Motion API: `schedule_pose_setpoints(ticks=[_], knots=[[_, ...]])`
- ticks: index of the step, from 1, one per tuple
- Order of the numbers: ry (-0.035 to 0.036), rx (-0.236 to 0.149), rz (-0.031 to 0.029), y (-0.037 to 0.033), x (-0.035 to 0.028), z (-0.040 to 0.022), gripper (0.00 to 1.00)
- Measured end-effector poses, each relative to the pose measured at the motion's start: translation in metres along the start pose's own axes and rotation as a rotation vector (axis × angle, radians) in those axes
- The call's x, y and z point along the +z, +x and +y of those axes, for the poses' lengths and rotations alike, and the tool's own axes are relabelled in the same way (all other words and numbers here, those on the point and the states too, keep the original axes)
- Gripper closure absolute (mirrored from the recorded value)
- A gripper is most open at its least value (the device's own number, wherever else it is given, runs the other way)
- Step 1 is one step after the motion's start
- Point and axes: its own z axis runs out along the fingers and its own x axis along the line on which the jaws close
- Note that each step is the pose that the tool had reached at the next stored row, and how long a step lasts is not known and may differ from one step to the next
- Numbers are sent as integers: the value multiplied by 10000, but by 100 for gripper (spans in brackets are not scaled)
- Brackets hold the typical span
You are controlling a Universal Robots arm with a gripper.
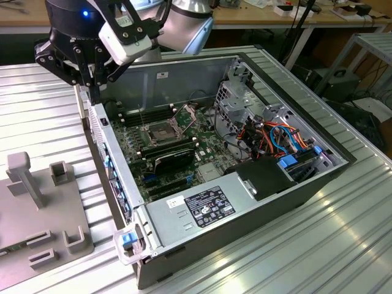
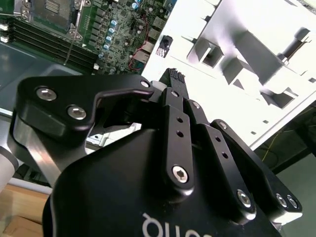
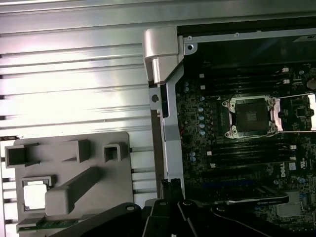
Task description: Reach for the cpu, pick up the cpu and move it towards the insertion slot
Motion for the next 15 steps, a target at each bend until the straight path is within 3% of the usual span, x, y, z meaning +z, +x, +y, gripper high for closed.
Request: schedule_pose_setpoints(ticks=[15], knots=[[-29,1,4,312,6,-31,89]])
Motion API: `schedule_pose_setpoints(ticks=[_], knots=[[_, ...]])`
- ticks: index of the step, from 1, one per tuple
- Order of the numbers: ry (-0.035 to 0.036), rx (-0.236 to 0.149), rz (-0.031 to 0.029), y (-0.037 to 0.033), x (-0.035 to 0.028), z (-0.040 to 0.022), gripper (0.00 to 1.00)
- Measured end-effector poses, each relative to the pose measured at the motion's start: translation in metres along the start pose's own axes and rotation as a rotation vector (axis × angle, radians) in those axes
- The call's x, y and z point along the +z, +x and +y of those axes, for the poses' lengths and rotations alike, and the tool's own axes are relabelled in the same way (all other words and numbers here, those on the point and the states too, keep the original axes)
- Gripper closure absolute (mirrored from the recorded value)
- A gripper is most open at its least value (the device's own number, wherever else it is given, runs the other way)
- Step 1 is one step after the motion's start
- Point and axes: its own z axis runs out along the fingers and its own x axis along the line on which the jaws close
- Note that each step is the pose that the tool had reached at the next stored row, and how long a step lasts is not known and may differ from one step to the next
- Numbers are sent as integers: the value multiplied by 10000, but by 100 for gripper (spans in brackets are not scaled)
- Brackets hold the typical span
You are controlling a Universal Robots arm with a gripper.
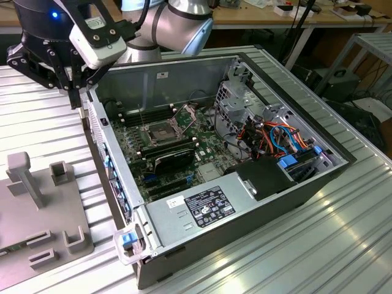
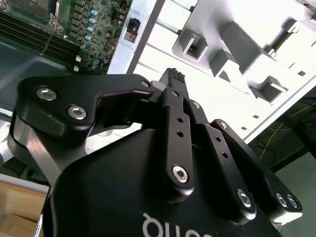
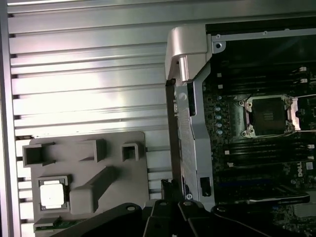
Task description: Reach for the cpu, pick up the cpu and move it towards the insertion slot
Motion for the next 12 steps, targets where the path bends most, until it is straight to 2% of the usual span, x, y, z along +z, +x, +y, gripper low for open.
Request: schedule_pose_setpoints(ticks=[4,7,12], knots=[[-9,-1,0,78,1,-9,89],[-19,-1,1,187,2,-21,89],[-25,0,2,267,2,-31,89]])
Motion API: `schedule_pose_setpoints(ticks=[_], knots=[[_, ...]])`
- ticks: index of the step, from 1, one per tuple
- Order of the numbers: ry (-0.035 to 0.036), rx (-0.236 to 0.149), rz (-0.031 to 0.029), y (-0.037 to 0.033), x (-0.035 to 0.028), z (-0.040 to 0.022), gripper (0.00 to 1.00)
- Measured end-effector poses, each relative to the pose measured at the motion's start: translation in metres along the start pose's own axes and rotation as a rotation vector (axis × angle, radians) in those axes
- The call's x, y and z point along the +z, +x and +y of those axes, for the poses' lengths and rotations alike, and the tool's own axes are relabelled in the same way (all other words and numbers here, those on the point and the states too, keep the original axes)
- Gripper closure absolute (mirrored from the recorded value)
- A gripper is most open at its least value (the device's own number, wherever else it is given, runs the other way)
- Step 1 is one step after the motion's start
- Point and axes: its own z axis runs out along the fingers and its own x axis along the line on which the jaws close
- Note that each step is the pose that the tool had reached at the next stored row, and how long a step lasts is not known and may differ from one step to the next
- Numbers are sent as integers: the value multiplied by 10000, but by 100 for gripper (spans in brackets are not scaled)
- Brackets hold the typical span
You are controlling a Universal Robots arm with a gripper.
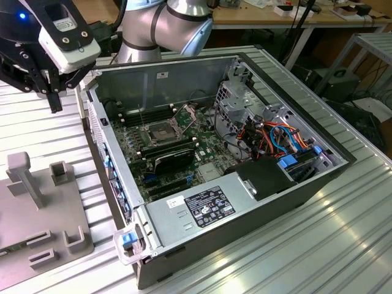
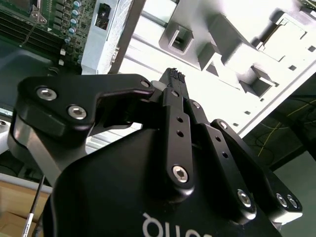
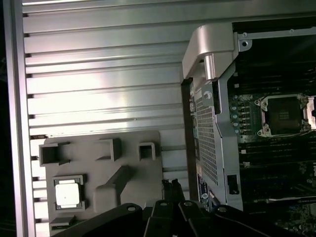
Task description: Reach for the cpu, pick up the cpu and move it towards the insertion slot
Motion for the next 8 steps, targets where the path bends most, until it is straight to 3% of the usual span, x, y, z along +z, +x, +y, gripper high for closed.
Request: schedule_pose_setpoints(ticks=[8], knots=[[-11,0,0,165,2,-18,89]])
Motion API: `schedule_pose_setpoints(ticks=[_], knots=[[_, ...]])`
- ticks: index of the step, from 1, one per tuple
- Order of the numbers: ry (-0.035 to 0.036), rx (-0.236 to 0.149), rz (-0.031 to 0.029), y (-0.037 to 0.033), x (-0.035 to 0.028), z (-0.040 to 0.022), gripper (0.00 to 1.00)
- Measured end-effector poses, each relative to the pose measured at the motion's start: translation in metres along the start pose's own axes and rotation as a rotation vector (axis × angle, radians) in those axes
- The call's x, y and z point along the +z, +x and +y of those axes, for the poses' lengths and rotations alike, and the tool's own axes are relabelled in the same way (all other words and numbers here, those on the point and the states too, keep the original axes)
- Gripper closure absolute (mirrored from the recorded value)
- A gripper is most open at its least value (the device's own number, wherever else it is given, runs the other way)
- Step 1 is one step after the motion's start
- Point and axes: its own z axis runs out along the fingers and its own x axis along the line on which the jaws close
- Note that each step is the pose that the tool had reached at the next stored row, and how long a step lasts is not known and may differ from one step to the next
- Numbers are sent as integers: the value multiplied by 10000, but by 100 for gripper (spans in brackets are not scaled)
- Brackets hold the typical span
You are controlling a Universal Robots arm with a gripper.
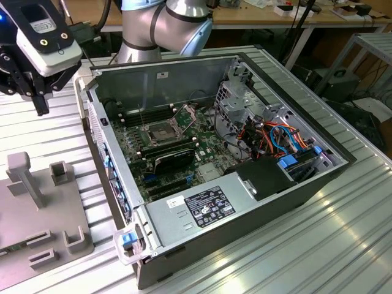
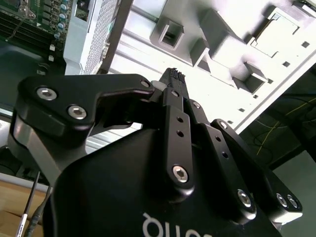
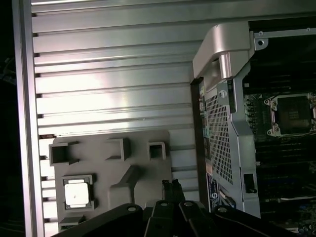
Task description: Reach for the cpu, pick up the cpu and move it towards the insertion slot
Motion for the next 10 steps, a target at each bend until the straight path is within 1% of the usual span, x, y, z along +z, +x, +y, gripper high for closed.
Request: schedule_pose_setpoints(ticks=[1,2,10], knots=[[-1,0,0,14,0,-1,89],[-3,0,0,44,1,-4,89],[-6,0,1,163,4,-18,89]])
